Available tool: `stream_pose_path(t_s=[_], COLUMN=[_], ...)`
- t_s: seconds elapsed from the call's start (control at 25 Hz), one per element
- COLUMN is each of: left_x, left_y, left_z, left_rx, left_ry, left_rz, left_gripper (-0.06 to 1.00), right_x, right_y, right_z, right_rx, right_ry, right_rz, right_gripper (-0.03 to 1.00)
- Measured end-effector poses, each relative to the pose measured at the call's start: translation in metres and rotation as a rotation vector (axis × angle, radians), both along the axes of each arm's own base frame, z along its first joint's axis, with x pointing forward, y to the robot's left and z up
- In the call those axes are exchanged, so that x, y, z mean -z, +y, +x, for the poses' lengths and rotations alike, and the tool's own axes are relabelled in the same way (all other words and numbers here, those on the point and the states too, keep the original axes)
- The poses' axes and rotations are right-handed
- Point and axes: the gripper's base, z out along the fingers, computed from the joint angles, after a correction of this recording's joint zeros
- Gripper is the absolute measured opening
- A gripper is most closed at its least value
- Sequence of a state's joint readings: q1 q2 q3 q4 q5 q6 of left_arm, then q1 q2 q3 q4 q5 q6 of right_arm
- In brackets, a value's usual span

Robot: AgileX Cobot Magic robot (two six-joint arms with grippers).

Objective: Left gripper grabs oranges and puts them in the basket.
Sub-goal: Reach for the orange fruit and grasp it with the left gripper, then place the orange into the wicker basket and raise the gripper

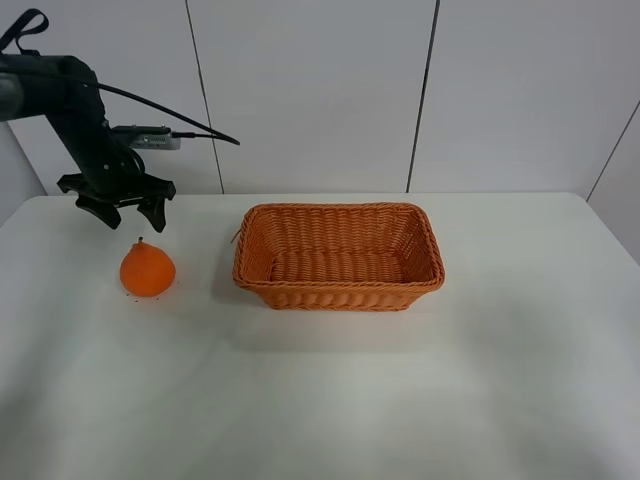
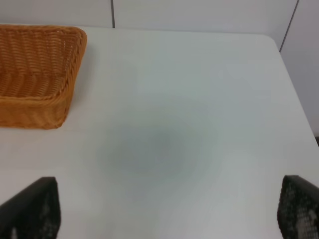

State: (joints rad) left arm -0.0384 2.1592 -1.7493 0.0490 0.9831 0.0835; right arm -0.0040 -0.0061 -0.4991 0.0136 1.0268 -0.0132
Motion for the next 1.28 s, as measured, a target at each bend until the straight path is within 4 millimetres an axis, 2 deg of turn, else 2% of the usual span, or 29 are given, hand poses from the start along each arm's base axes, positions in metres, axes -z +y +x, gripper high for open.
stream_pose_path(t_s=[0.44, 0.72, 0.84, 0.96, 1.04, 1.2, 1.28], left_x=[0.045, 0.057, 0.058, 0.058, 0.058, 0.054, 0.042], left_y=[0.009, 0.006, 0.006, 0.006, 0.006, 0.006, 0.006], left_z=[0.006, 0.006, 0.005, 0.003, 0.003, 0.005, 0.005], left_rx=[-0.013, -0.037, -0.040, -0.042, -0.041, -0.050, -0.054], left_ry=[0.075, 0.109, 0.117, 0.133, 0.133, 0.135, 0.129], left_rz=[0.024, -0.015, -0.019, -0.018, -0.018, -0.018, -0.018], left_gripper=[0.81, 0.79, 0.61, 0.30, 0.16, 0.14, 0.14], right_x=[0.000, 0.000, 0.000, 0.000, 0.000, 0.000, 0.000], right_y=[0.000, 0.000, 0.000, 0.000, 0.000, 0.000, 0.000], right_z=[0.000, 0.000, 0.000, 0.000, 0.000, 0.000, 0.000], right_rx=[0.000, 0.000, 0.000, 0.000, 0.000, 0.000, 0.000], right_ry=[0.000, 0.000, 0.000, 0.000, 0.000, 0.000, 0.000], right_rz=[0.000, 0.000, 0.000, 0.000, 0.000, 0.000, 0.000], right_gripper=[0.69, 0.69, 0.69, 0.69, 0.69, 0.69, 0.69])
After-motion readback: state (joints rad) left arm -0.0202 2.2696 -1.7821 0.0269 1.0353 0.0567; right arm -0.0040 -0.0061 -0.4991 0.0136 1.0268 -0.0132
